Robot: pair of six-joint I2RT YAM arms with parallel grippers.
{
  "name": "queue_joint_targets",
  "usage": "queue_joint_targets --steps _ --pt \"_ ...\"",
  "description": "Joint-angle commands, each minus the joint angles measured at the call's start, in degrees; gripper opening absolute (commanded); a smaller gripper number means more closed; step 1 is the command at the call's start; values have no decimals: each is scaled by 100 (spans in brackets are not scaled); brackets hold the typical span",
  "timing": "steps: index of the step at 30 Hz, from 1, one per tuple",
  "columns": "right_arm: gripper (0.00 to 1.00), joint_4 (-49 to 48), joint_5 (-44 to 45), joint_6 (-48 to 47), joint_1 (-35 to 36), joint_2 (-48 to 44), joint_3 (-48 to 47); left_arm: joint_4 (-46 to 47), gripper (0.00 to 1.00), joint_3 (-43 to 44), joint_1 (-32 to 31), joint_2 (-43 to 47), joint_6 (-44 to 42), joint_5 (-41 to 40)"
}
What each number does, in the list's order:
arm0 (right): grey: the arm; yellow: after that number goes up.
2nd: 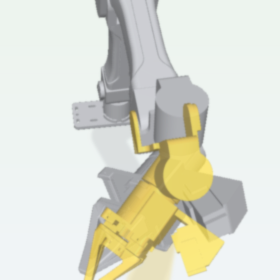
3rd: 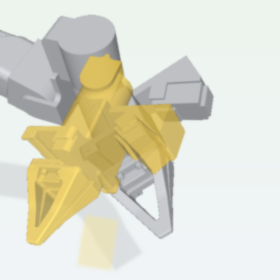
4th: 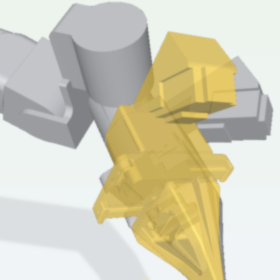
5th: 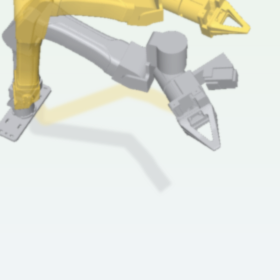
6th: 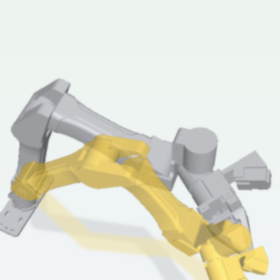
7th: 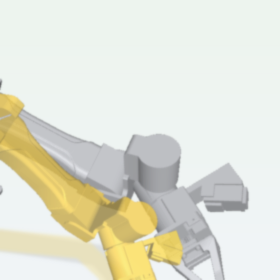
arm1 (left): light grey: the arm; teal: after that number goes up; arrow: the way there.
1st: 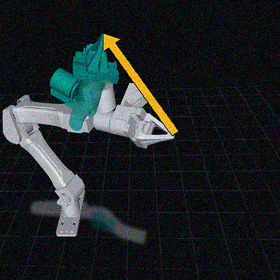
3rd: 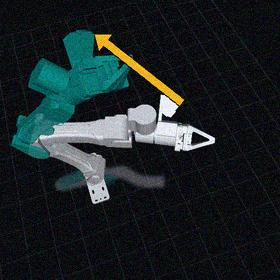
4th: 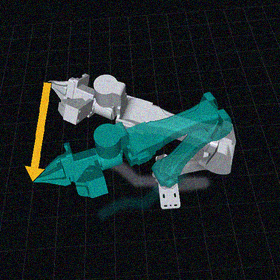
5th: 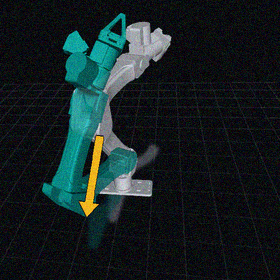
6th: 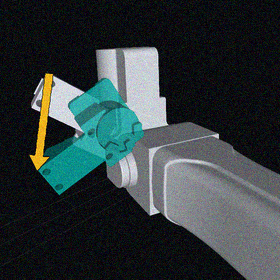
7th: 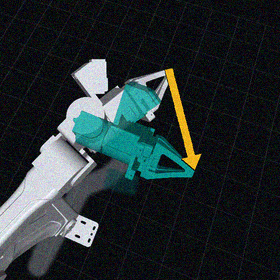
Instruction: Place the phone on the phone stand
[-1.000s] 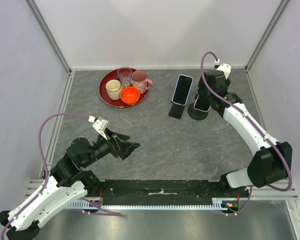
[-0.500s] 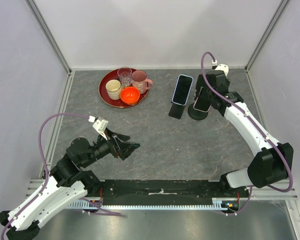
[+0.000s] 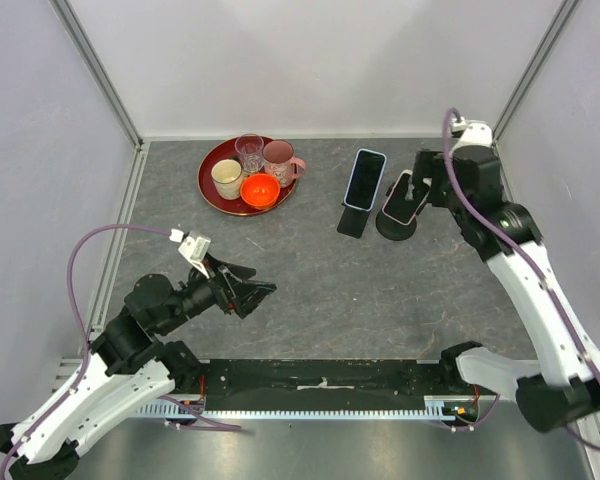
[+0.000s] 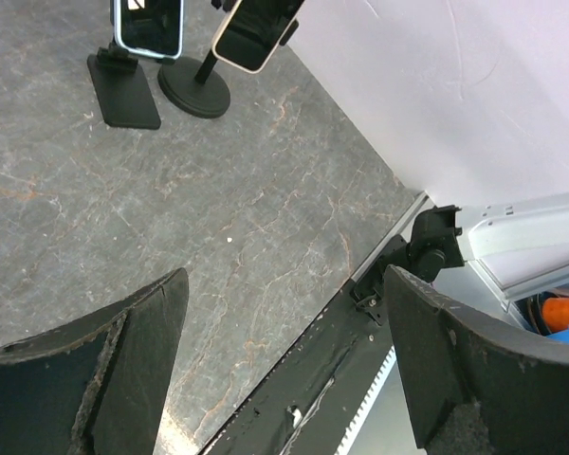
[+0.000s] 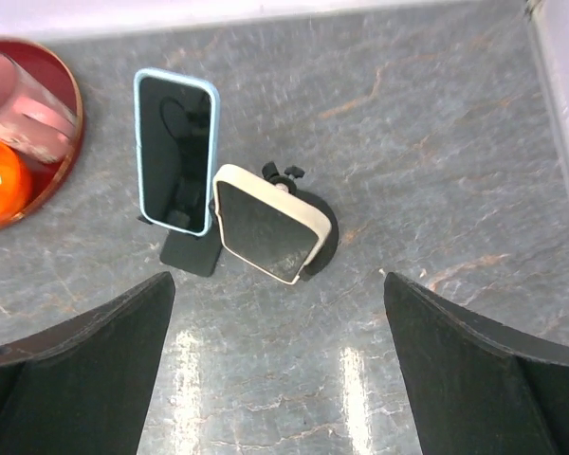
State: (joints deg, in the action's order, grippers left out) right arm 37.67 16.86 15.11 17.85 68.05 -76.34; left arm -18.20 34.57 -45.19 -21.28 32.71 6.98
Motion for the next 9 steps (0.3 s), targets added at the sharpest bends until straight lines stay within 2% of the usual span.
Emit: queue_joint_targets --steps 1,9 --pt "98 223 142 -281 17 -871 -399 -184 90 559 -7 -69 -405 -188" --pt "98 -547 -648 -579 17 -2234 -681 -649 90 1709 -7 -351 -976 -408"
